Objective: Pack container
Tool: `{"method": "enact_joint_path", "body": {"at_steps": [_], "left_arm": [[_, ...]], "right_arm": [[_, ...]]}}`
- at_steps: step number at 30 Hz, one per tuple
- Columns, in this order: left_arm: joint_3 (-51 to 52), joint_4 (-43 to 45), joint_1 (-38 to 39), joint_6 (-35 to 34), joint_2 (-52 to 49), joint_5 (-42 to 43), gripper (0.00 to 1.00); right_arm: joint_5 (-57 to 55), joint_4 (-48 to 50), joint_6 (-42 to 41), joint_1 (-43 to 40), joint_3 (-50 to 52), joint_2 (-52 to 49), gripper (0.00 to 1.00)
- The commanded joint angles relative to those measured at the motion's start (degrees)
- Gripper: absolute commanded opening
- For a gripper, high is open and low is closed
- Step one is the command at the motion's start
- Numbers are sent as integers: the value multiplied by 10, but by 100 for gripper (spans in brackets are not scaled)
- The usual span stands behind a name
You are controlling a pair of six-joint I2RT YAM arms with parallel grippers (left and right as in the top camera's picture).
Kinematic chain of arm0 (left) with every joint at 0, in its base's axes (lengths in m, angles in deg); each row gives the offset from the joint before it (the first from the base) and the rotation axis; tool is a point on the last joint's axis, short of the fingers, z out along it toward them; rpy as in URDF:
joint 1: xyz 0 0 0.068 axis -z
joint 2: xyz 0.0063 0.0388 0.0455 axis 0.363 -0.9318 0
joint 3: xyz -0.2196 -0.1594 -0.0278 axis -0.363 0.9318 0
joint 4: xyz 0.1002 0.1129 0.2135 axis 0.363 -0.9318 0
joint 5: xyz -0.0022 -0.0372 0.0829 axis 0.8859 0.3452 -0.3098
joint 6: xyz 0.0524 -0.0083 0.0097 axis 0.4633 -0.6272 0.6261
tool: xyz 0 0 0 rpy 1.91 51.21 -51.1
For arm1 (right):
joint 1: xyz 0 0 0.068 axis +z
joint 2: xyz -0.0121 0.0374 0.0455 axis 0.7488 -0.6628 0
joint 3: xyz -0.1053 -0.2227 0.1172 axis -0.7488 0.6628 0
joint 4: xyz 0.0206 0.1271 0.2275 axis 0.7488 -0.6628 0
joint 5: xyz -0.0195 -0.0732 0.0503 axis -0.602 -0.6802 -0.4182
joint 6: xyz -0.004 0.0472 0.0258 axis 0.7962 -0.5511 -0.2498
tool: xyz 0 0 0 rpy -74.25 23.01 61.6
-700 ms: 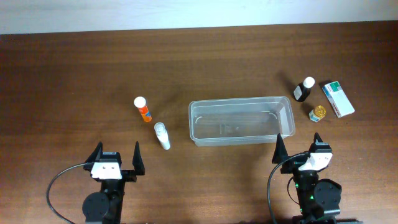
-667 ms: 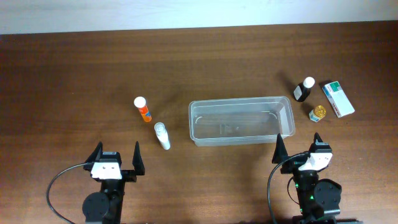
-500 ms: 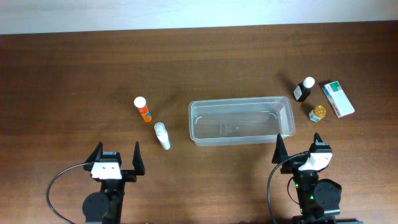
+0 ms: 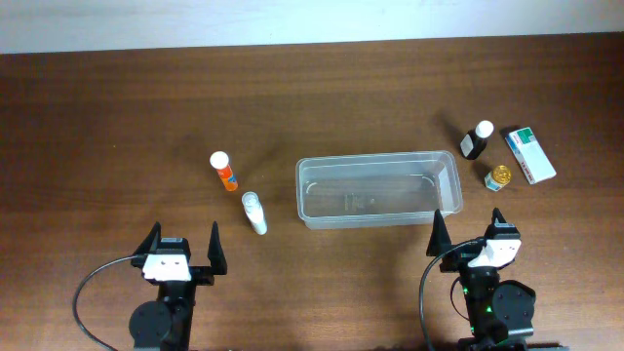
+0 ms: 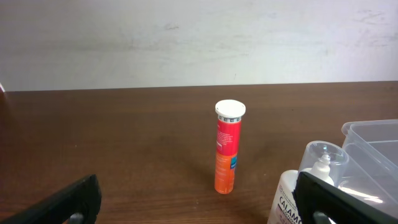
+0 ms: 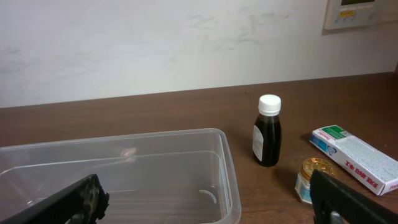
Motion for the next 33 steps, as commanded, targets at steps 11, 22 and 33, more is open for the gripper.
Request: {"method": "enact_joint_path", "body": {"at_steps": [11,22,33], "left_arm": [[2,-2,-2,9,5,9,99],[2,-2,-2,9,5,9,99],[2,-2,-2,9,5,9,99]], "right_arm": [[-13,-2,0,5,3,6,98],[-13,-2,0,5,3,6,98],[19,-3,-1,5,3,6,98]]}}
